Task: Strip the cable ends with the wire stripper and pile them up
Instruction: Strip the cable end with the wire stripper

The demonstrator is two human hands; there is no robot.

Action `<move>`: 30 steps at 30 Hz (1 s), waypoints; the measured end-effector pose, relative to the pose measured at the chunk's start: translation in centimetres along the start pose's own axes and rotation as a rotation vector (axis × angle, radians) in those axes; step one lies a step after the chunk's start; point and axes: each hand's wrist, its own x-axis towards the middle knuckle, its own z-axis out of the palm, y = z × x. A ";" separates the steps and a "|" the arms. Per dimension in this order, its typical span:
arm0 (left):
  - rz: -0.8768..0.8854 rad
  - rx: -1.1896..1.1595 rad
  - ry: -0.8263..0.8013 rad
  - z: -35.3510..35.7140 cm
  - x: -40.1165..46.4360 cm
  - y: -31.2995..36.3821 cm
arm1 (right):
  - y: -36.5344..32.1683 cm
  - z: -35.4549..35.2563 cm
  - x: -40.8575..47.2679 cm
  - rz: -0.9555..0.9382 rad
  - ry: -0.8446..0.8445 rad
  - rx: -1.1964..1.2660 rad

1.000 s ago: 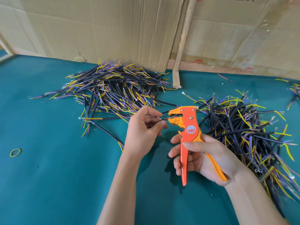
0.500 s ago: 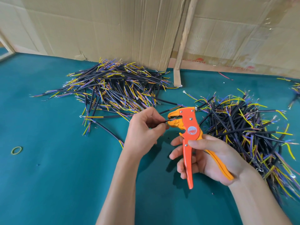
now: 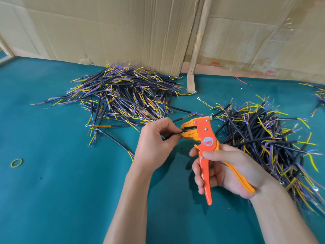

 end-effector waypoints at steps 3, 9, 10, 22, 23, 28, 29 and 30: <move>0.032 0.068 0.011 0.2 0.0 0.2 | 0.0 0.1 0.0 -0.001 0.021 0.003; 0.077 0.107 0.049 0.9 0.0 0.7 | -0.1 0.2 0.0 -0.015 0.062 0.020; 0.077 0.111 0.057 1.0 0.0 0.7 | -0.1 0.2 0.0 -0.021 0.067 0.025; 0.069 0.132 0.093 1.3 -0.1 0.7 | 0.0 0.3 0.1 -0.038 0.089 -0.005; 0.070 0.125 0.096 1.3 -0.1 0.7 | 0.0 0.3 0.1 -0.037 0.086 -0.004; 0.060 0.135 0.100 1.4 -0.2 0.8 | 0.0 0.4 0.1 -0.032 0.099 0.001; 0.058 0.139 0.100 1.5 -0.2 0.9 | 0.0 0.4 0.1 -0.032 0.102 0.004; 0.057 0.143 0.101 1.5 -0.3 0.9 | 0.0 0.4 0.1 -0.032 0.103 0.007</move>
